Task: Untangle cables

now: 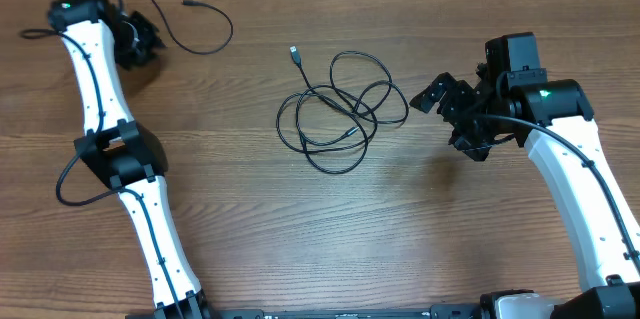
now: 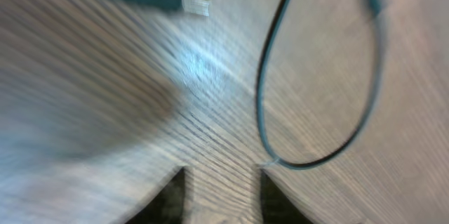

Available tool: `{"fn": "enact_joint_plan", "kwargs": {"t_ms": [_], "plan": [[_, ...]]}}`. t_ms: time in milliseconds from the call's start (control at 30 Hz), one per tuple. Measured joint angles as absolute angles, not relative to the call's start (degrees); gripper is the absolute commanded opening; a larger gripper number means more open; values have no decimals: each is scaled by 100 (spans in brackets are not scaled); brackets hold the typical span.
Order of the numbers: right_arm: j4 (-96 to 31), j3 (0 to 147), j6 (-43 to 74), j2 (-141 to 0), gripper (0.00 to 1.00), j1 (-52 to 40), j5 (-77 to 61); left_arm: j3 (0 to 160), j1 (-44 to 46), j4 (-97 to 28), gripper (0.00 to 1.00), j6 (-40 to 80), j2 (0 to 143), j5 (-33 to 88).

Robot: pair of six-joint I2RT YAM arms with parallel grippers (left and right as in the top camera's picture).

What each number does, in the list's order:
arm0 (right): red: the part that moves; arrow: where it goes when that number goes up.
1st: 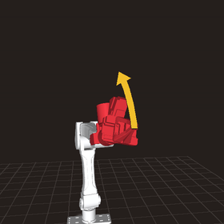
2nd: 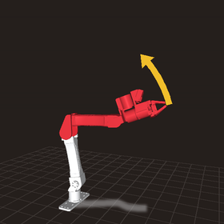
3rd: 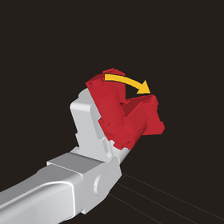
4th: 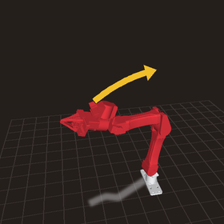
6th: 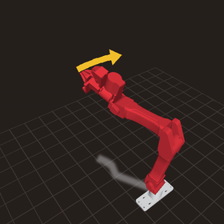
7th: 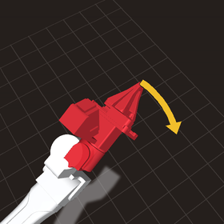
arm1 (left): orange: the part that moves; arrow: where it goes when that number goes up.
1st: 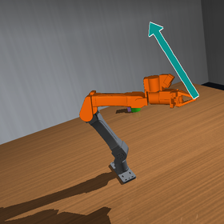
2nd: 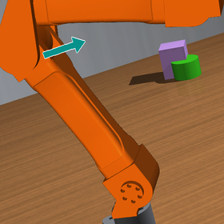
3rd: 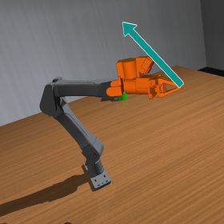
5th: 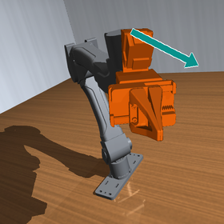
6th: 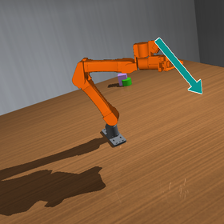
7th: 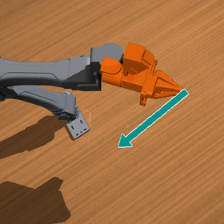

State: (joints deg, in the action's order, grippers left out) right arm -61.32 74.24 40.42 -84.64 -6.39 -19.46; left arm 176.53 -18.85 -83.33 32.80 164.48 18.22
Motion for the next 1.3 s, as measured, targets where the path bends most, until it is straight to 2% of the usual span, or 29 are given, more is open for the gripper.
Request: {"fn": "enact_joint_plan", "kwargs": {"t_ms": [33, 367, 800, 1033, 1300], "plan": [[-6134, 7424, 4045, -8464, 100, -639, -1946, 17797, -1894, -8370, 99, 3271, 16398, 1741], [-6130, 7424, 4042, -8464, 100, -642, -1946, 17889, -1848, -9671, 100, 2950, 15909, 2034], [-6132, 7424, 4042, -8464, 100, -642, -1946, 17887, -1122, -9664, 100, 1859, 14169, 3774], [-6132, 7424, 4042, -8464, 100, -639, -1946, 17203, -97, -9660, 100, 1691, 12995, 3020], [-6134, 7424, 4045, -8464, 100, -642, -1946, 14123, 569, -9664, 100, 1638, 11738, 1667]]}}
